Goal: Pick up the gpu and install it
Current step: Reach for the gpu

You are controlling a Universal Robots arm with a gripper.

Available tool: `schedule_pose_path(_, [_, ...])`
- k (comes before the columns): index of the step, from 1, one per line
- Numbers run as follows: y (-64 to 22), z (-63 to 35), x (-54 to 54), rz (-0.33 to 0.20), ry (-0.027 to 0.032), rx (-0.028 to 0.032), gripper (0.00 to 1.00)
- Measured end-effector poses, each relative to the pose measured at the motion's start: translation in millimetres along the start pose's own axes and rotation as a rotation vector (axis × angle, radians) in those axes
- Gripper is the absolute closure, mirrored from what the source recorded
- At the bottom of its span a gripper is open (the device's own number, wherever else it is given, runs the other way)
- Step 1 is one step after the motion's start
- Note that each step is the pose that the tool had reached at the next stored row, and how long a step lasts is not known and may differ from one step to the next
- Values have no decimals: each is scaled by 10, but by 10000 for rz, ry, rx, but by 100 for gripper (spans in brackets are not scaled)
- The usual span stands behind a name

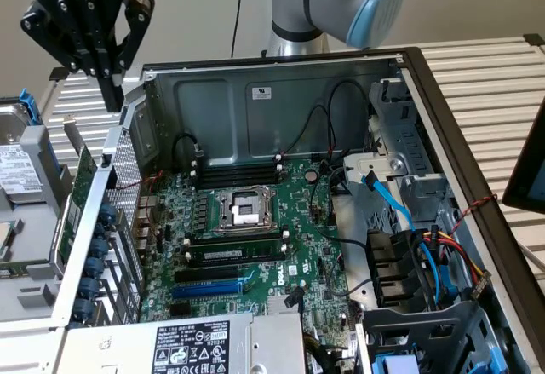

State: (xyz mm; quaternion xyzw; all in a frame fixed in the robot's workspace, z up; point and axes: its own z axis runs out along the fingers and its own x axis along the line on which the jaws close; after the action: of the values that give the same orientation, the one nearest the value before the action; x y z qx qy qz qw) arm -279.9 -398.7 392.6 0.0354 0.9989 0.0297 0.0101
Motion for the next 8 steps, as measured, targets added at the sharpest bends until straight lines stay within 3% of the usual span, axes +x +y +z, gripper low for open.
schedule_pose_path(8, [-13, -5, 246, 2, 4, -61, 89])
